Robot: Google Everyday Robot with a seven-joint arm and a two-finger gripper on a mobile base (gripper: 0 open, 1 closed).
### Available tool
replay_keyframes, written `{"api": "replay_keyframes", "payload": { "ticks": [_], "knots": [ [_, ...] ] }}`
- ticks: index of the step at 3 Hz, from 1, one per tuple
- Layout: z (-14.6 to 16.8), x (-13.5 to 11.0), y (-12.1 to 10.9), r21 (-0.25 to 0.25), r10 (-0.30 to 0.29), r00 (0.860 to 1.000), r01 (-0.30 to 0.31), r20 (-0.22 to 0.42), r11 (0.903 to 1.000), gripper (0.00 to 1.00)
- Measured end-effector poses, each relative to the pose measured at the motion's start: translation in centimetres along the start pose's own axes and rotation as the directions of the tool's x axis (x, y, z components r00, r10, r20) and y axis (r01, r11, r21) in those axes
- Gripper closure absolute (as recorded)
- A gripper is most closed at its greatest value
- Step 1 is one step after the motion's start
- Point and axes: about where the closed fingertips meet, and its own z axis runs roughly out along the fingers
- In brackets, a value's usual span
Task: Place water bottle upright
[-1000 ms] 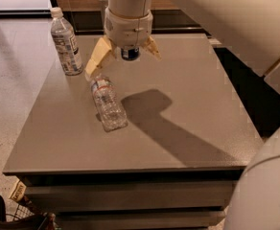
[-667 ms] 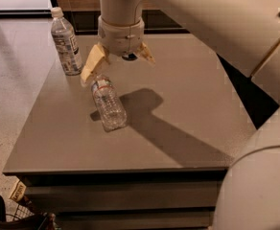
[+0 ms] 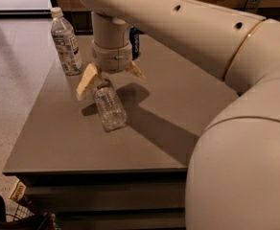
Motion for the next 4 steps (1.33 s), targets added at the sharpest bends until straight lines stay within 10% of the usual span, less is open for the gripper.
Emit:
{"api": "replay_keyframes", "payload": {
  "ticks": [1, 4],
  "knots": [
    [0.8, -0.2, 0.3, -0.012, 0.000, 1.000, 0.000, 0.004, 0.9999, 0.00],
    [2.1, -0.8, 0.9, -0.011, -0.023, 1.000, 0.023, 0.007, 0.9997, 0.86]
  ]
}}
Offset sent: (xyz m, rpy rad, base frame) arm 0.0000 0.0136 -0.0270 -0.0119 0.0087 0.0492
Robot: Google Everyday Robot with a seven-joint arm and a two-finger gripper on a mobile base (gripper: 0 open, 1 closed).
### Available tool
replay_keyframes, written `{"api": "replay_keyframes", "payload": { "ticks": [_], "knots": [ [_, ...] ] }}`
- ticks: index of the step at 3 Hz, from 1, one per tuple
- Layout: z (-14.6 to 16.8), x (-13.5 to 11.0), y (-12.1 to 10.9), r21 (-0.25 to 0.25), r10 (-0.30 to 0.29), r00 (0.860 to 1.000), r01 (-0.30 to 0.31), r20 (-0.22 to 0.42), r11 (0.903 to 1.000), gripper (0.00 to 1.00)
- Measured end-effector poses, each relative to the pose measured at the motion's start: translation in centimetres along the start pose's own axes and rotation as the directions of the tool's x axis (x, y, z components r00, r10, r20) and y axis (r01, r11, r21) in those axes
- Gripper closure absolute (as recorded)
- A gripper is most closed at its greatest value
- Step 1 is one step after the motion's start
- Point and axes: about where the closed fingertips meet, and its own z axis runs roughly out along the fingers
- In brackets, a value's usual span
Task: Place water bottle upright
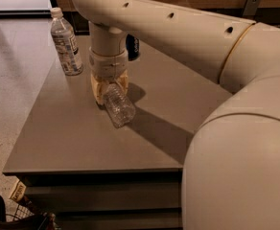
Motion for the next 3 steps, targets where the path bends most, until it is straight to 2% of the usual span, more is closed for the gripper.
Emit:
{"api": "replay_keyframes", "payload": {
  "ticks": [1, 3],
  "knots": [
    [0.01, -0.05, 0.04, 0.000, 0.000, 1.000, 0.000, 0.001, 1.0000, 1.00],
    [-0.75, -0.40, -0.37, 0.015, 0.000, 1.000, -0.001, 0.029, 0.9999, 1.00]
  ]
}}
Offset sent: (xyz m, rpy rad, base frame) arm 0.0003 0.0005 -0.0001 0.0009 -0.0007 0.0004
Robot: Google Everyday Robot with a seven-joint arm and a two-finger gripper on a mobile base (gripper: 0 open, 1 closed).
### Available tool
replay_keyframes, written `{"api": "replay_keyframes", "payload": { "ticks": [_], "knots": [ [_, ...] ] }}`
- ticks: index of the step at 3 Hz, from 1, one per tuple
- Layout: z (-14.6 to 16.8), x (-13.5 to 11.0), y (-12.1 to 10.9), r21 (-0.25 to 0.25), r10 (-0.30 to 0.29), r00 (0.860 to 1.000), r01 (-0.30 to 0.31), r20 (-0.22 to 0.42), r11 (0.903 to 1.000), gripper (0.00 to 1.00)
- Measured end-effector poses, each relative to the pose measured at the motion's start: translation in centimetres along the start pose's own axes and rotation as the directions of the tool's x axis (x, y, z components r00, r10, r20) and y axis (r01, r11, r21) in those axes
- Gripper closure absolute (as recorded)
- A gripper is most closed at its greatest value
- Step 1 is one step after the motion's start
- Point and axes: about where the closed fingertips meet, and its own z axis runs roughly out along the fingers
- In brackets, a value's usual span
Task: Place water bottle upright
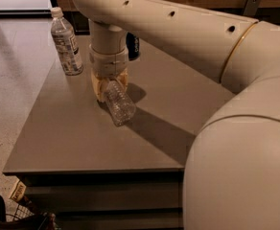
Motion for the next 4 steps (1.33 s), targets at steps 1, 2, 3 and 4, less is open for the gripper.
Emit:
{"api": "replay_keyframes", "payload": {
  "ticks": [1, 2, 3, 4],
  "knots": [
    [-3.3, -0.5, -0.9, 0.033, -0.042, 0.988, 0.037, 0.148, 0.9988, 1.00],
    [-6.0, -0.9, -1.4, 0.045, -0.082, 0.958, 0.072, 0.275, 0.9964, 1.00],
    [-8.7, -0.4, -2.0, -0.010, -0.162, 0.859, 0.190, 0.485, 0.9816, 1.00],
    [-10.0, -0.4, -2.2, -0.055, -0.178, 0.777, 0.263, 0.603, 0.9631, 1.00]
  ]
}}
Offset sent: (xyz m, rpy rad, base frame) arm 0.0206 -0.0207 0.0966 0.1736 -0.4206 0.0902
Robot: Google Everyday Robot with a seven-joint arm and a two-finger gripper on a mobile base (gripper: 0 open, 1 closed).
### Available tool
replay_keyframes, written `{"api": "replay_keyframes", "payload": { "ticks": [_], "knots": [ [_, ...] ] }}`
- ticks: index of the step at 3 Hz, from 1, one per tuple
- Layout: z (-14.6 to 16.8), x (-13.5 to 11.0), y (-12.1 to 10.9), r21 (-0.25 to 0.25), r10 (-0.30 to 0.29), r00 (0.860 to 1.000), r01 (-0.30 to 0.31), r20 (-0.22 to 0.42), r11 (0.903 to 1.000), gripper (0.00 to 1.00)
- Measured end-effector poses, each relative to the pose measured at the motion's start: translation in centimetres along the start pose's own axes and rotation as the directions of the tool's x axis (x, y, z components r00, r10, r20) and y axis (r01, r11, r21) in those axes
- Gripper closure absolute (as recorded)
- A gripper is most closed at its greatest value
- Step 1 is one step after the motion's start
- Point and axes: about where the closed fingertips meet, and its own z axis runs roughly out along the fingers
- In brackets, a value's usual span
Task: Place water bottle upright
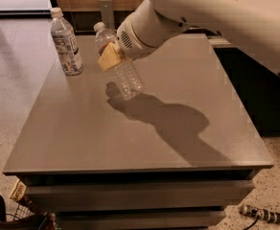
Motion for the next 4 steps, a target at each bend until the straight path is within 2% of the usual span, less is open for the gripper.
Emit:
{"api": "replay_keyframes", "payload": {
  "ticks": [1, 2, 3, 4],
  "knots": [
    [-1.2, -0.5, 0.1, -0.079, 0.002, 0.987, 0.010, 0.158, 0.9968, 1.00],
    [-3.1, -1.4, 0.6, -0.203, 0.037, 0.942, 0.033, 0.333, 0.9786, 1.00],
    [-4.1, -1.7, 1.3, -0.255, -0.032, 0.887, 0.166, 0.460, 0.9524, 1.00],
    [-4.1, -1.9, 2.5, -0.238, -0.156, 0.812, 0.340, 0.563, 0.9099, 1.00]
  ]
}}
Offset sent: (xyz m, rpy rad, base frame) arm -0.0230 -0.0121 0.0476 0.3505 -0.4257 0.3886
